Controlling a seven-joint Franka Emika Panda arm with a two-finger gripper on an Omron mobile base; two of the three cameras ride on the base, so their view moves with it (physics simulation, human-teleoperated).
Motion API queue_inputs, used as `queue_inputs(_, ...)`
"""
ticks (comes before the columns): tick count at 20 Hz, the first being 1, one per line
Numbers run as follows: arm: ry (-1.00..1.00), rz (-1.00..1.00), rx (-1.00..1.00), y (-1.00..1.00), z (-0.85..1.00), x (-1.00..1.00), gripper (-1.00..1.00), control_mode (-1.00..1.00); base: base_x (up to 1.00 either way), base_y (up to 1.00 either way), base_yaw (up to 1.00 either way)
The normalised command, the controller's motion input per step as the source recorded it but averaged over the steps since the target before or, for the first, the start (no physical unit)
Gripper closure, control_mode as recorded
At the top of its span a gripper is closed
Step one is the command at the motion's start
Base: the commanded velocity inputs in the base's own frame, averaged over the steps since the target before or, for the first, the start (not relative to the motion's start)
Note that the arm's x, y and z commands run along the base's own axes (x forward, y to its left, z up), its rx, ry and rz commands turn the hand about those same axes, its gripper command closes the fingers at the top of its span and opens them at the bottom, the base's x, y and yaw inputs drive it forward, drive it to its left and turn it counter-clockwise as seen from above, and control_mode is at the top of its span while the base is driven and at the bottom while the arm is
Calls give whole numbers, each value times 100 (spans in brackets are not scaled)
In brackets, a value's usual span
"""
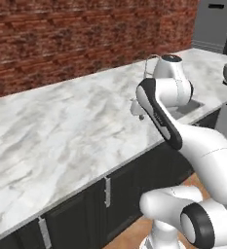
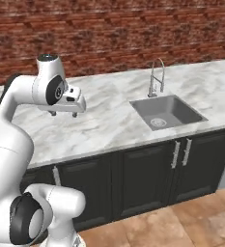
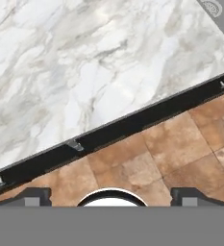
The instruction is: Navigate to the stove.
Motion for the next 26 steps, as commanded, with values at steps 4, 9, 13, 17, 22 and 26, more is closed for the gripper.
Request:
queue_inputs(4, 0, 0, 0, 0, 0, 0, -100, 100, 0, 0, -75)
queue_inputs(9, 0, 0, 0, 0, 0, 0, -100, 100, 0, 0, -74)
queue_inputs(13, 0, 0, 0, 0, 0, 0, -100, 100, 0, 0, -72)
queue_inputs(17, 0, 0, 0, 0, 0, 0, -100, 100, 0, 0, -73)
queue_inputs(22, 0, 0, 0, 0, 0, 0, -100, 100, 0, -3, -77)
queue_inputs(26, 0, 0, 0, 0, 0, 0, -100, 100, 0, 0, -78)
